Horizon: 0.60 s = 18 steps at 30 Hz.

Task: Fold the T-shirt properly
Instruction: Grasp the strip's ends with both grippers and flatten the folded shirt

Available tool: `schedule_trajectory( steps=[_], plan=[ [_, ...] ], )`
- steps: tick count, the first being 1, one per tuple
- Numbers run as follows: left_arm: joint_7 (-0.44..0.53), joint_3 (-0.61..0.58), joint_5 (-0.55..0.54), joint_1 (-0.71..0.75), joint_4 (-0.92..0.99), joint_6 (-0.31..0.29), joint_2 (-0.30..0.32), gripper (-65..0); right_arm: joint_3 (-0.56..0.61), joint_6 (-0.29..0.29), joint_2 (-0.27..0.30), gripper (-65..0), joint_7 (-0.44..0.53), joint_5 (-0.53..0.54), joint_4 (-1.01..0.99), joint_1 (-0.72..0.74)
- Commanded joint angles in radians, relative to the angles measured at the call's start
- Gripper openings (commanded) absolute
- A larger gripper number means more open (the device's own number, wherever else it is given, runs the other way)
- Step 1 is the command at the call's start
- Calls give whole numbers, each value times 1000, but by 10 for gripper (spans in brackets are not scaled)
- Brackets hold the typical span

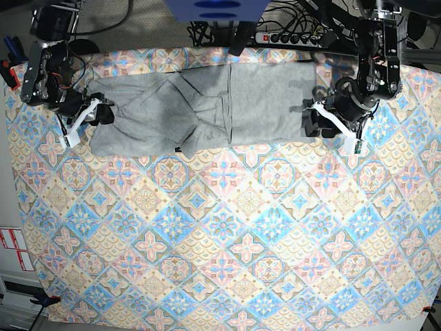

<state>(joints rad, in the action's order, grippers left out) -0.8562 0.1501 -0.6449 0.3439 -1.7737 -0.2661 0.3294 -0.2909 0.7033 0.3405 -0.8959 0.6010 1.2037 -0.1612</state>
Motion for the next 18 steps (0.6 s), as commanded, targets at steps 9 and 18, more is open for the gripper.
schedule_trajectory(
  steps=[9, 18],
  plan=[
    [18, 3, -11, -6, -18, -3, 9, -388, -41, -5, 21, -352, -21, -13, 12, -11],
    [18, 3, -11, 1, -19, -3, 9, -388, -41, -5, 38, -343, -21, -94, -80, 91]
  ],
)
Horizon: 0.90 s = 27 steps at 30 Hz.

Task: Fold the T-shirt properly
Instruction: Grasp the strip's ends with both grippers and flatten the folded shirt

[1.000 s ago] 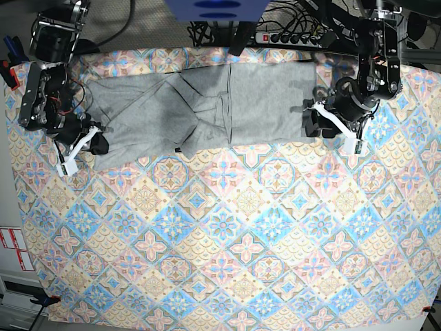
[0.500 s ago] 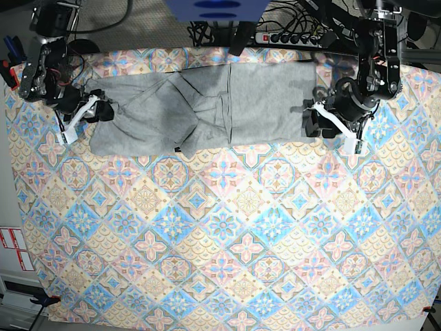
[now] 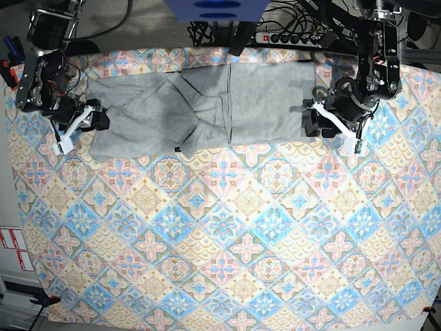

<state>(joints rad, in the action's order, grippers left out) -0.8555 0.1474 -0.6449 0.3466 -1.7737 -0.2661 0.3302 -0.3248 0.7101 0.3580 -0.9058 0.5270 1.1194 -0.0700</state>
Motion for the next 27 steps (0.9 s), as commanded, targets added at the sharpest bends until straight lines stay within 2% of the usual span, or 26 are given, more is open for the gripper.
schedule_trajectory(
  steps=[1, 7, 11, 15, 18, 22, 27],
  plan=[
    [17, 5, -11, -2, -19, -3, 8, -388, -9, -12, 22, -343, -11, -37, 4, 6],
    [17, 5, -11, -1, -16, -3, 8, -388, -1, -12, 36, -343, -12, -41, 1, 5],
    [17, 5, -11, -5, -16, -3, 8, -388, 0, -12, 34, -343, -62, -41, 8, -1],
    [17, 5, -11, -8, -15, -3, 8, -388, 0, -12, 31, -342, -77, -40, 11, -63],
    [17, 5, -11, -8, -15, -3, 8, -388, 23, -12, 9, -342, -77, 0, 23, -70],
    [18, 5, -11, -8, -15, -3, 8, -388, 114, -12, 8, -342, -74, 88, 23, -70],
    [18, 5, -11, -8, -15, -3, 8, -388, 135, -12, 2, -342, -72, 94, 23, -69]
  ],
)
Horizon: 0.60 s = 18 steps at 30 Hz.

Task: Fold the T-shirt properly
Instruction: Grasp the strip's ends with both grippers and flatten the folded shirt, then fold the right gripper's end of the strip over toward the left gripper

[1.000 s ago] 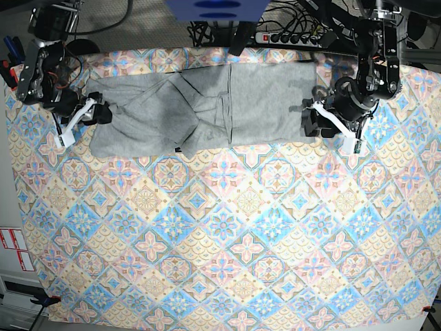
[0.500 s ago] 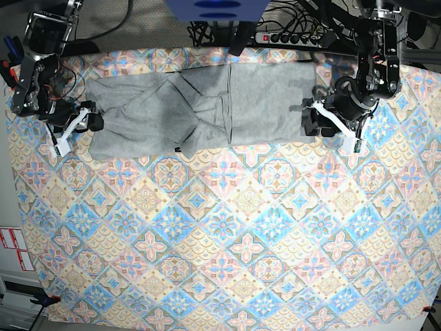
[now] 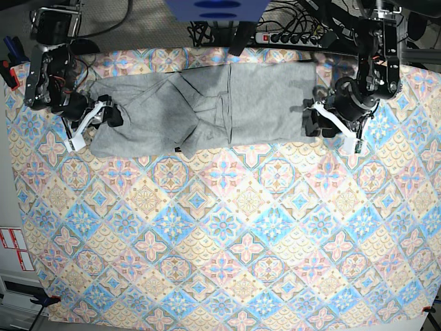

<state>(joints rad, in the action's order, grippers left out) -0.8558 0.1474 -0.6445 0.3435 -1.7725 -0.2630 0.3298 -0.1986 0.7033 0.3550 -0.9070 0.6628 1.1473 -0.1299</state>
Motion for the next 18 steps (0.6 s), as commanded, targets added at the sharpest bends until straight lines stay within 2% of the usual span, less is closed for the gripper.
schedule_trajectory(
  steps=[1, 6, 8, 11, 13, 18],
  plan=[
    [19, 5, -11, -5, -16, -6, 9, -388, 11, -5, -3, -342, -71, -42, -5, -6],
    [19, 7, -11, -5, -16, -6, 9, -388, 9, -5, -27, -369, -76, -42, -5, -4],
    [19, 7, -11, -5, -16, -6, 9, -388, 9, -5, -29, -428, -74, -42, -10, -4],
    [19, 7, -11, -5, -16, -6, 9, -388, 6, -5, -29, -564, -74, -42, -13, -3],
    [19, 7, -11, -5, -16, -6, 9, -388, 4, -5, -29, -615, -74, -42, -3, -3],
    [19, 7, -11, -7, -16, -6, 9, -388, -69, -5, -29, -627, -73, -42, 12, -3]
  ],
)
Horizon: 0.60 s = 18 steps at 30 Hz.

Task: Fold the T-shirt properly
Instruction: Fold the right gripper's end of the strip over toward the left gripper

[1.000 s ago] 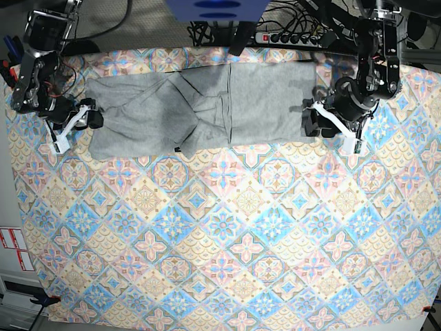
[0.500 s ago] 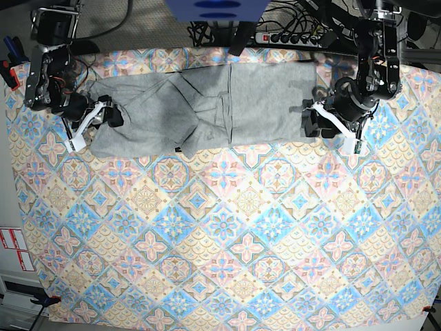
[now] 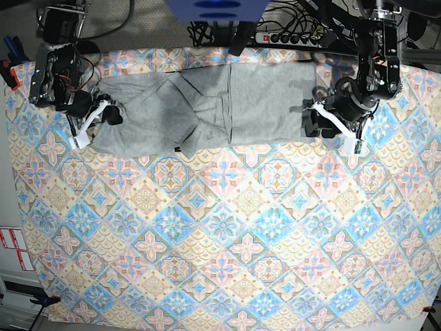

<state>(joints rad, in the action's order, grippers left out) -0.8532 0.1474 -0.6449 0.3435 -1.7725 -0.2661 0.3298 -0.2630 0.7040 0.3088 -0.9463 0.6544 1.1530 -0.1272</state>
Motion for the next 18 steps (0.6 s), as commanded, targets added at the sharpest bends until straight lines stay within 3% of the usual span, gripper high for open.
schedule_trajectory(
  steps=[1, 14, 18],
  plan=[
    [16, 8, -11, -7, -17, -3, 9, -388, -28, -6, 17, -627, -32, -34, 9, -4],
    [18, 11, -11, -7, -22, -3, 9, -388, -181, -6, 25, -643, -29, -38, 9, 125],
    [18, 11, -11, -7, -22, -3, 9, -388, -203, -6, 25, -643, 37, -91, 9, 136]
  ],
)
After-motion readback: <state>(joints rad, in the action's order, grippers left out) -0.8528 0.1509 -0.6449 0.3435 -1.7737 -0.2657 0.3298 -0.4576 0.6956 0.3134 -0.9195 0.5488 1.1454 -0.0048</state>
